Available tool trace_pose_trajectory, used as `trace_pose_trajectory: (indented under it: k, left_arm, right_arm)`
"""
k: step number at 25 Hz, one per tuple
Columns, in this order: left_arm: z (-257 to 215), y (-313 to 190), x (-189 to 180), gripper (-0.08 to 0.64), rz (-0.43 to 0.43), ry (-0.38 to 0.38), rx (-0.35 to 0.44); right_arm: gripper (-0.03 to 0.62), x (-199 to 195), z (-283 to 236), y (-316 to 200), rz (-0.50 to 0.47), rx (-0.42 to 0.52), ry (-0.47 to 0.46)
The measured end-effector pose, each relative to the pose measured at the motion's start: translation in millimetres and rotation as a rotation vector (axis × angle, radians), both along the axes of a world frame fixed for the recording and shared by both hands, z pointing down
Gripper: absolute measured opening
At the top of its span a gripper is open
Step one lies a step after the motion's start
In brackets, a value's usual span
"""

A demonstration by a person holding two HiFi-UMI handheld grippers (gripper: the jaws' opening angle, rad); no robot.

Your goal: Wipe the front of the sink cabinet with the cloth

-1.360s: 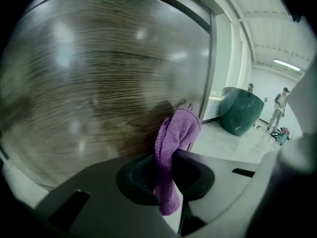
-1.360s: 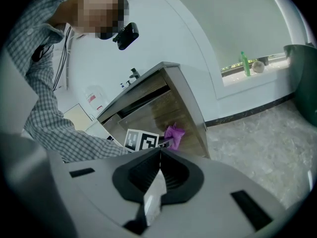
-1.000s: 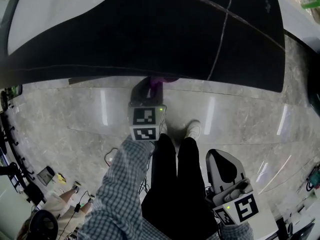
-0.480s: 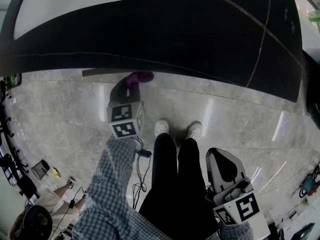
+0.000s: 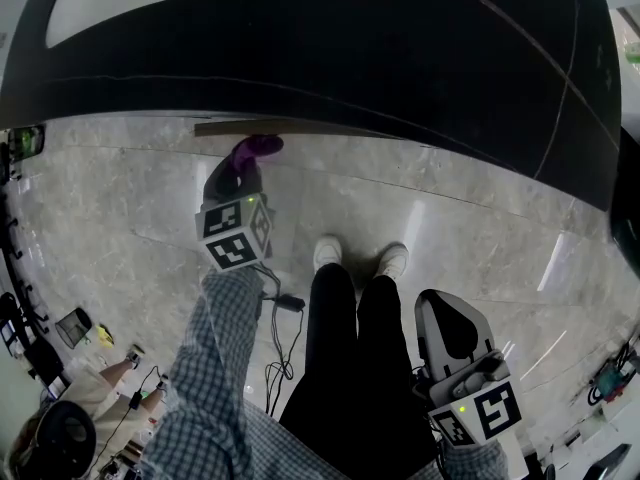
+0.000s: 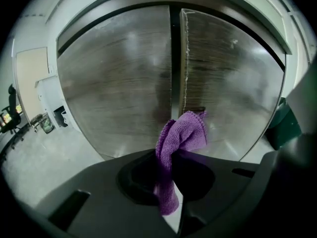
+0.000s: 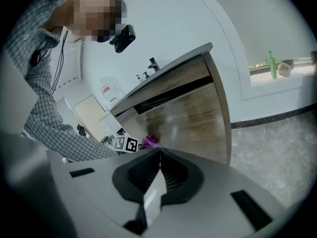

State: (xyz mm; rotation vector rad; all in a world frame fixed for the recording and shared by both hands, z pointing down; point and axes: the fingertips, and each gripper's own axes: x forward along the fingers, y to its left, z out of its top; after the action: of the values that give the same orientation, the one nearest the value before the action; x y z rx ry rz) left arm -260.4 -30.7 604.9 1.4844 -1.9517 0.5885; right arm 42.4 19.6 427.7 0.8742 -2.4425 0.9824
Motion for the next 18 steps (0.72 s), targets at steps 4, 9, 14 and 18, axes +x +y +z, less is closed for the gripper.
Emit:
trace_pose_trajectory:
  k: [4,9,14,18]
  left_arm:
    - [-7,14,-5,0.054,-0.029,0.008,0.0]
    - [-36,31,-6,0.054,-0.025,0.029,0.015]
    - [-95,50,-2,0.054,-0.027,0.151,0.095]
    - [-172,67,10,0.054,0.032,0.155,0.15]
  right_arm:
    - [0.017,-7,-6,1,-0.009,0.006,-0.007]
    - [0.017,-15,-29,-1,-0.01,0.038,-0.015]
    - [0.017,-37,-68,-1,-0.014,0.081,-0.045]
    - [0.017,-49,-110,3,-0.03,0.116,-0.044]
